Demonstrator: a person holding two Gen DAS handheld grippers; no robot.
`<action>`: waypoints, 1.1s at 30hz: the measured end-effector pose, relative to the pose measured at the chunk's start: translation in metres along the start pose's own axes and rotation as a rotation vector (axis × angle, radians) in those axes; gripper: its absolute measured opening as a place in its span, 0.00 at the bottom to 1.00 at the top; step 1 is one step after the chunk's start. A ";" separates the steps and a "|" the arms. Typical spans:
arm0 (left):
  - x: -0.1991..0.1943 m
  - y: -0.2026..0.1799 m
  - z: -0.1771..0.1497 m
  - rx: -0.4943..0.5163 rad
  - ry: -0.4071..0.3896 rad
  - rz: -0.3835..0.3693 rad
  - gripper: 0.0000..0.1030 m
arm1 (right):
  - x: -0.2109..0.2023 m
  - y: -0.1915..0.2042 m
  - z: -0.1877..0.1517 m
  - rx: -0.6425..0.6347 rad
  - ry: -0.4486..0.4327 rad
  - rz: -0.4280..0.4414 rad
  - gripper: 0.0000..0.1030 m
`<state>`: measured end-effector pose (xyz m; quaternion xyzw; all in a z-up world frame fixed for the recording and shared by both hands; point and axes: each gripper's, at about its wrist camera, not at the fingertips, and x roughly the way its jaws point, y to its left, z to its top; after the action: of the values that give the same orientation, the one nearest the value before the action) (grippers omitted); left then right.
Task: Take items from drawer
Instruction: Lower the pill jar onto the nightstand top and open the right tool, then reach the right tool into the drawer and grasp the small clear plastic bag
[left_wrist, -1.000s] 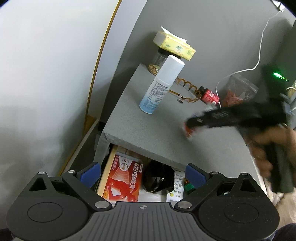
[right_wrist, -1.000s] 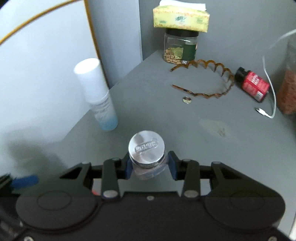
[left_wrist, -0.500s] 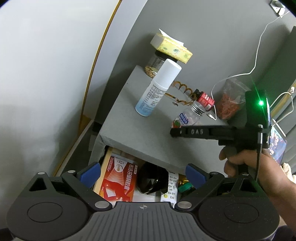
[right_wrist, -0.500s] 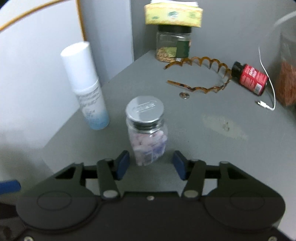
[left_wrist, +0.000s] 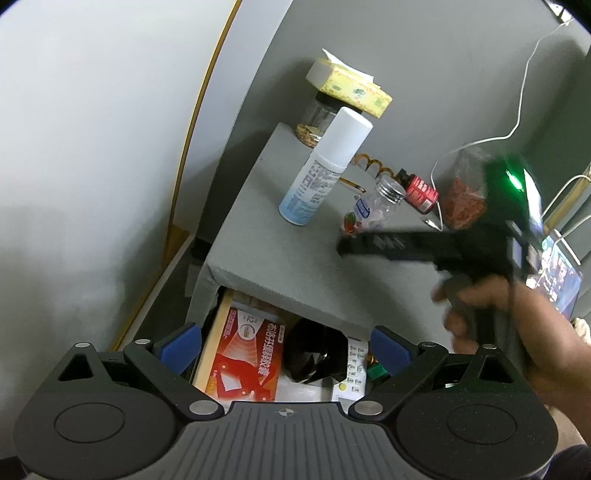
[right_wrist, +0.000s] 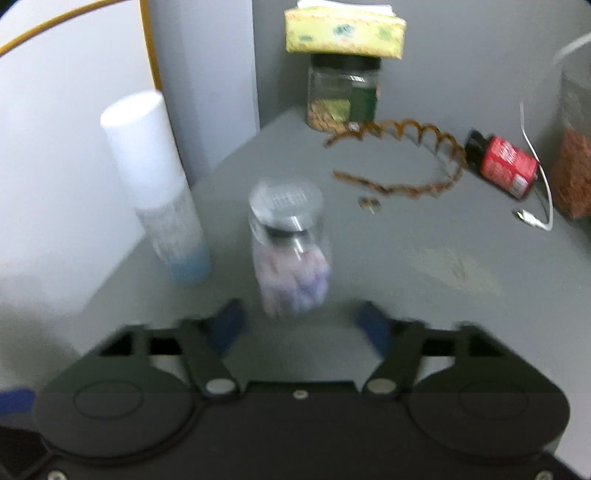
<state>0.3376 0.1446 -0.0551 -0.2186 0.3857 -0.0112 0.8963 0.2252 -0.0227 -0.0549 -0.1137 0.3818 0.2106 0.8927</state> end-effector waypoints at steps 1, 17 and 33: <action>0.000 0.001 0.000 -0.007 -0.001 0.001 0.94 | -0.005 -0.006 -0.007 -0.006 -0.008 0.004 0.80; -0.003 -0.010 -0.003 0.002 -0.047 0.045 0.96 | -0.071 -0.028 -0.132 0.031 0.176 0.201 0.72; -0.003 0.005 0.002 -0.041 -0.044 0.044 0.96 | 0.011 0.088 -0.145 -0.437 0.418 0.257 0.49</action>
<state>0.3363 0.1506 -0.0536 -0.2287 0.3708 0.0214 0.8999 0.0994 0.0061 -0.1657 -0.2940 0.5137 0.3706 0.7158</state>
